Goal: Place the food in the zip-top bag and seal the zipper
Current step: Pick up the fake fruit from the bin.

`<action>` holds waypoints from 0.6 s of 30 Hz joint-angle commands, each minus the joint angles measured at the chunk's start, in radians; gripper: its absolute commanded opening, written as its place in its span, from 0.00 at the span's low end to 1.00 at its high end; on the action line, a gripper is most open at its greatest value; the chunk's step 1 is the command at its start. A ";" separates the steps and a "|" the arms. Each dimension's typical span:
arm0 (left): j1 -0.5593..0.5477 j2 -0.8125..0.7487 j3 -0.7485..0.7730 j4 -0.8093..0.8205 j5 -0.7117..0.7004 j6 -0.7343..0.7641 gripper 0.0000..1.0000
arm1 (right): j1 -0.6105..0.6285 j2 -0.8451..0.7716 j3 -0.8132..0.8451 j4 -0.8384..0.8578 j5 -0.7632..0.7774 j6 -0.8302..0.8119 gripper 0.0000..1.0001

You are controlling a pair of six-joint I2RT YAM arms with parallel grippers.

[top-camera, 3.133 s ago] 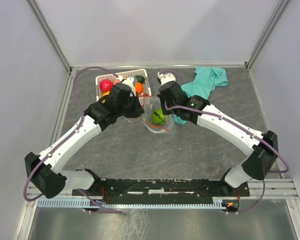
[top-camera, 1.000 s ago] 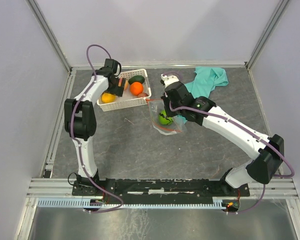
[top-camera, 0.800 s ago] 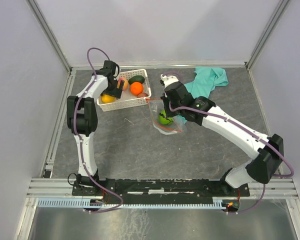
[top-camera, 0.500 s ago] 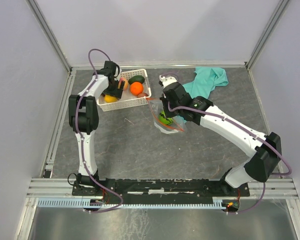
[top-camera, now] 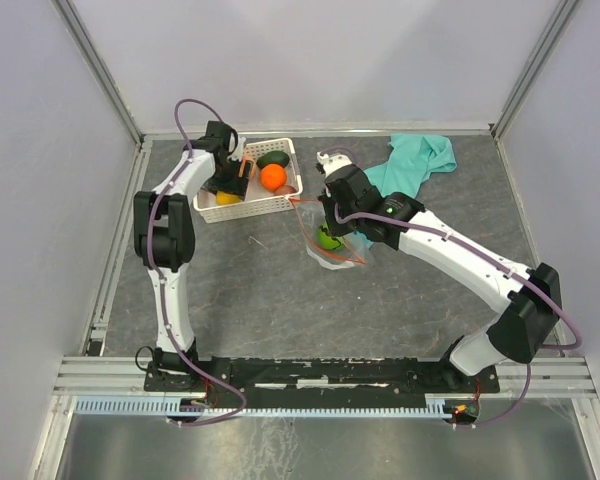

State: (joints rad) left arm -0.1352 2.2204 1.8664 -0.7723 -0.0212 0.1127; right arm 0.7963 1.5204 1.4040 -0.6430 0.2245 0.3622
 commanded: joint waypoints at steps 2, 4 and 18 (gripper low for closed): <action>-0.003 -0.164 -0.050 0.045 0.104 -0.084 0.48 | -0.003 0.004 0.048 0.039 -0.007 0.001 0.02; -0.002 -0.207 -0.095 0.086 0.121 -0.099 0.47 | -0.003 0.005 0.050 0.040 -0.007 0.000 0.02; -0.011 -0.594 -0.410 0.346 0.356 -0.269 0.43 | -0.003 0.012 0.053 0.052 -0.012 0.005 0.02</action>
State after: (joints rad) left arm -0.1375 1.7844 1.5242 -0.5808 0.2230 -0.0574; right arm 0.7963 1.5352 1.4078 -0.6353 0.2096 0.3622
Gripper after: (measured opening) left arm 0.827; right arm 0.026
